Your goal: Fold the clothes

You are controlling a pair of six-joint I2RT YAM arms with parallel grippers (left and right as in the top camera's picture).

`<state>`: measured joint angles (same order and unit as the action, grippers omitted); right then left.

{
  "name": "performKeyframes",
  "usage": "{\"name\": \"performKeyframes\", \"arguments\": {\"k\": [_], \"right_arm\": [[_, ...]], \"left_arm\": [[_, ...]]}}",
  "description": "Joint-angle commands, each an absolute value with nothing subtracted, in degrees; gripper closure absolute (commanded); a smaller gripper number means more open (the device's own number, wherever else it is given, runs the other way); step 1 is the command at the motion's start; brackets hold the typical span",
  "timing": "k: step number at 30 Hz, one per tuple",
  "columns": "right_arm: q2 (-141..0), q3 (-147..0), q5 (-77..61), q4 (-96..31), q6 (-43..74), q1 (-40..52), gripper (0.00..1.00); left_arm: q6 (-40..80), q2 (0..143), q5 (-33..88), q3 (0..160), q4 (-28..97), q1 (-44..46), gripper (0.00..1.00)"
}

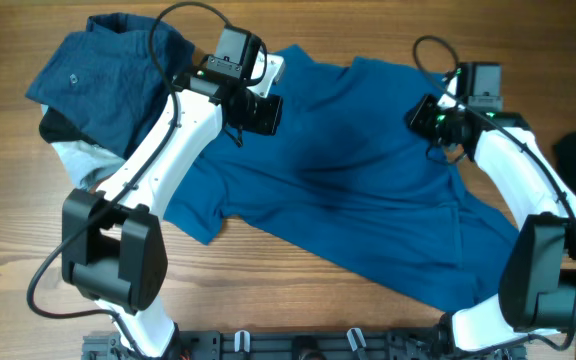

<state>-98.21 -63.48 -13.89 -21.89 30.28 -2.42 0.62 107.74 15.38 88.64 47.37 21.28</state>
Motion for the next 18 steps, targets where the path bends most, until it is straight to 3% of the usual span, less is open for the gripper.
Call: {"name": "performKeyframes", "arguments": {"k": [1,10,18], "right_arm": [[-103.7,-63.7,-11.3,-17.6,36.6,-3.4,0.77],[-120.5,-66.9,-19.5,-7.7,50.5,-1.0,0.8],[-127.7,-67.7,-21.5,10.3,56.7,14.2,0.8]], "left_arm": [[-0.2,107.0,16.5,88.8,47.8,21.3,0.79],[-0.3,106.3,11.4,88.8,54.0,21.1,0.76],[-0.9,103.5,10.1,88.8,54.7,21.1,0.64]]}}
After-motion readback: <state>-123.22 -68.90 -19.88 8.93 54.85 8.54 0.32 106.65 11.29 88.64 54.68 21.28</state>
